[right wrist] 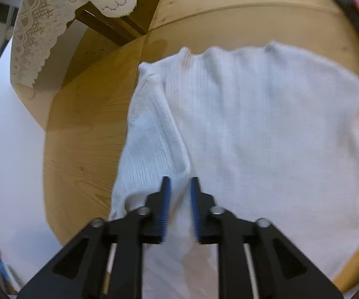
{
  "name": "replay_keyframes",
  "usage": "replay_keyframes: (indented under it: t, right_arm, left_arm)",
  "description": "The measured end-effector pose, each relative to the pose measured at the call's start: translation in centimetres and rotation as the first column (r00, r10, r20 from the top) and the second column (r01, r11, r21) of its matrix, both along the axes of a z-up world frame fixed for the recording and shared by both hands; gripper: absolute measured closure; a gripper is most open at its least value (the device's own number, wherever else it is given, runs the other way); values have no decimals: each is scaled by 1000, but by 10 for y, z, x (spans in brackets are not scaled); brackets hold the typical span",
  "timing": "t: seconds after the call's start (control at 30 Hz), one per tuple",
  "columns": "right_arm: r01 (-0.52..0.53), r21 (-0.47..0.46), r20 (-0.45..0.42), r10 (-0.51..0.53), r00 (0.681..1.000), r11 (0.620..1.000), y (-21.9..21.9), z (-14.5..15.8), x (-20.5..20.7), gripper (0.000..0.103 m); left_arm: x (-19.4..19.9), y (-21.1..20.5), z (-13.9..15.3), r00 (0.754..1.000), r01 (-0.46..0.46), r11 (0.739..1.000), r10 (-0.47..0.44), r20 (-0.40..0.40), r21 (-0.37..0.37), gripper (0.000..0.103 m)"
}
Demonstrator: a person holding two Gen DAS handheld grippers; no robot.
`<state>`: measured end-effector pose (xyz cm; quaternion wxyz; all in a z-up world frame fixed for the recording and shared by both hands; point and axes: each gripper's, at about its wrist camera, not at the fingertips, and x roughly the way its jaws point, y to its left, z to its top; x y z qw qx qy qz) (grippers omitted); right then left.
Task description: Fold clothes
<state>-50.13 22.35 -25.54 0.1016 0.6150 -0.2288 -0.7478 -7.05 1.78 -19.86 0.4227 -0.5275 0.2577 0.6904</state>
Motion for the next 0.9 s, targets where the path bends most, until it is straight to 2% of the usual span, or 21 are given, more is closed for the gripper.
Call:
replay_keyframes:
  t: [0.07,0.17,0.27,0.37,0.47,0.53,0.63,0.67,0.73,0.77,0.8,0.9]
  right_arm:
    - [-20,-16,1,20,1000,1000,-10,3,4,76]
    - [-52,-43,9,53,999,998,-32,5,9,76]
    - [-92,-49,29,93,995,995,-63,0,7,76]
    - [-99,-34,45,100,994,995,-78,-7,1,76]
    - [-84,-46,50,86,995,995,-80,-9,-6,76]
    - [-74,-54,53,77,996,996,-82,-11,-11,76]
    - [-59,-66,59,63,996,996,-84,-13,-18,76]
    - [-54,-70,60,58,996,996,-84,-14,-21,76]
    - [-44,-82,65,49,997,996,-86,-16,-26,76]
    - [-37,-92,68,43,997,995,-87,-15,-27,76]
    - [-30,-103,70,37,997,994,-87,-15,-29,76]
    - [-23,-95,75,30,997,995,-91,-16,-34,76]
  left_arm:
    - [-5,-14,-2,997,-63,998,63,34,22,83]
    - [-16,-36,-5,990,-138,990,138,-17,22,75]
    - [-32,-45,-18,980,-193,981,194,-35,35,75]
    - [-37,-27,-32,989,-128,992,129,-76,16,74]
    - [-39,-4,-47,992,-42,999,41,-117,-14,64]
    - [-47,7,-64,990,-38,997,27,-139,-72,61]
    - [-61,9,-86,992,-62,989,46,-120,-135,63]
    - [-64,5,-88,993,-67,990,55,-105,-120,63]
    - [-71,-3,-85,992,-89,993,82,-95,-78,77]
    - [-75,-8,-83,990,-109,991,102,-93,-73,94]
    - [-80,-14,-81,990,-126,990,121,-75,-65,97]
    - [-88,-30,-65,986,-165,986,165,-19,4,97]
